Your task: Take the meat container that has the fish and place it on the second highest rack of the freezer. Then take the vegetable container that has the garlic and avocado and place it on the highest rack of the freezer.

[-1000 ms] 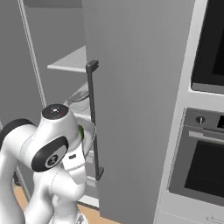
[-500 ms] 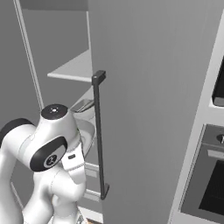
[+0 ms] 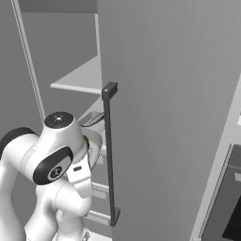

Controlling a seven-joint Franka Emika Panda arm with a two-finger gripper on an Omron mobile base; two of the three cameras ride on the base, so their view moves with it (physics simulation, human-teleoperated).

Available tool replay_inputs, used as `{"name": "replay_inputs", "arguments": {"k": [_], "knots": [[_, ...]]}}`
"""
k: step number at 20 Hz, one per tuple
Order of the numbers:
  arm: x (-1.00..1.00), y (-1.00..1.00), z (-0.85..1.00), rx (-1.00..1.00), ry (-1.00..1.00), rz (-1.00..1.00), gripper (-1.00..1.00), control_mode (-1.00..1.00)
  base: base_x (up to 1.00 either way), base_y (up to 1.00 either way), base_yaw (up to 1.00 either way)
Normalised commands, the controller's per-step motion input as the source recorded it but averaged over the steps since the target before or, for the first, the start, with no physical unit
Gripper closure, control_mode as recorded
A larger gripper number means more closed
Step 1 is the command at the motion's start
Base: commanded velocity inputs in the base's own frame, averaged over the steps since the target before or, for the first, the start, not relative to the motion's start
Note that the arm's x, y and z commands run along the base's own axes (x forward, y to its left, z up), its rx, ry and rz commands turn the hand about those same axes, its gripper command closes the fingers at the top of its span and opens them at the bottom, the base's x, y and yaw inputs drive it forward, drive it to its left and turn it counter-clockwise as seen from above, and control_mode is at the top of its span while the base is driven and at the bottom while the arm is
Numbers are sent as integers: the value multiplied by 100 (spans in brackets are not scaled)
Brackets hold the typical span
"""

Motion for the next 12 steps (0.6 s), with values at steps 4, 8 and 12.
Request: {"name": "replay_inputs", "arguments": {"k": [4,8,12], "knots": [[0,0,0,0,0,0,100,100,3,22,0],[0,0,0,0,0,0,100,100,1,1,0],[-6,27,53,-3,-5,0,100,-100,0,4,0]]}}
